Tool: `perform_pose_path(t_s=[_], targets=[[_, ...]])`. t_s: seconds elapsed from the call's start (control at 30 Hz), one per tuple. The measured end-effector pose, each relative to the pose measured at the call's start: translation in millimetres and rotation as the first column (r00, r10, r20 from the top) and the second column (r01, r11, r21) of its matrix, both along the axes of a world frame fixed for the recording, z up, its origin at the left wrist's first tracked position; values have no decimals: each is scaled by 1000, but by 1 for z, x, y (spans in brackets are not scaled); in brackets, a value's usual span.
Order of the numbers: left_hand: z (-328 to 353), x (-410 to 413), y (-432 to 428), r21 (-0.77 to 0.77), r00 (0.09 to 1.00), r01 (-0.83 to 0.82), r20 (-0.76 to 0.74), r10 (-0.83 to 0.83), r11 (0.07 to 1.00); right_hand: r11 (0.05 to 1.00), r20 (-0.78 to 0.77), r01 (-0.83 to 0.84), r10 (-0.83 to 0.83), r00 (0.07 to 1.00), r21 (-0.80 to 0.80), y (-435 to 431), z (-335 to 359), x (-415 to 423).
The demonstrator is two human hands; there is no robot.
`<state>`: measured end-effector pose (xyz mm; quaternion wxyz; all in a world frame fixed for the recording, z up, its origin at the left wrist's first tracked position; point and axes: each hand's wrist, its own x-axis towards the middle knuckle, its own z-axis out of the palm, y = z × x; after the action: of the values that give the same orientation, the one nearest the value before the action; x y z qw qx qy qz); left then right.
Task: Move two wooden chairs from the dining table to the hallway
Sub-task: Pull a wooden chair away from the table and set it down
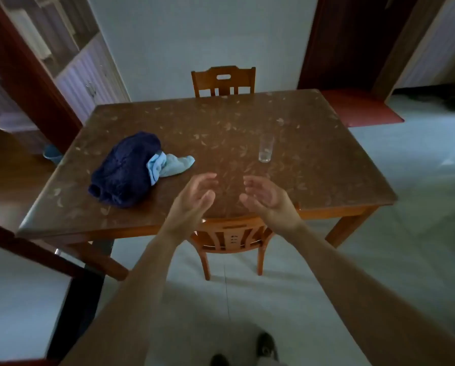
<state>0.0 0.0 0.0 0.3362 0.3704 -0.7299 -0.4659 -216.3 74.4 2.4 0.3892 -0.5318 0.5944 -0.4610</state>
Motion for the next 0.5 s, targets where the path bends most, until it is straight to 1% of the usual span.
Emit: perform_pose_path(t_s=[0.03,0.07,0.1,0.13,0.2,0.27,0.33,0.4,0.5], targets=[[-10,-5,-11,10,992,-3,126,1,1000,998,-110,-3,10,994,60,-12,-12,-6],[-19,-11,-20,29,959,9,282,-16,1000,990,-238,-16,50,970,142,-24,-19,-10],[-31,-15,-28,56,909,34,413,-55,998,976,-321,-35,104,941,214,-35,-33,-17],[-41,-19,-33,98,835,64,539,-107,993,957,-384,-52,164,908,286,-43,-45,-21],[-60,-28,-43,126,675,123,717,-176,984,920,-464,-93,277,841,381,-61,-68,-30],[-78,-33,-50,111,530,186,825,-195,976,858,-547,-147,436,715,492,-73,-85,-35],[-94,-39,-54,49,436,234,887,-150,971,809,-605,-178,547,579,561,-80,-103,-34],[-106,-44,-56,-19,413,257,906,-93,966,812,-678,-194,571,464,551,-82,-117,-32],[-117,-50,-59,-69,399,269,916,-46,961,837,-783,-203,547,298,508,-85,-126,-30]])
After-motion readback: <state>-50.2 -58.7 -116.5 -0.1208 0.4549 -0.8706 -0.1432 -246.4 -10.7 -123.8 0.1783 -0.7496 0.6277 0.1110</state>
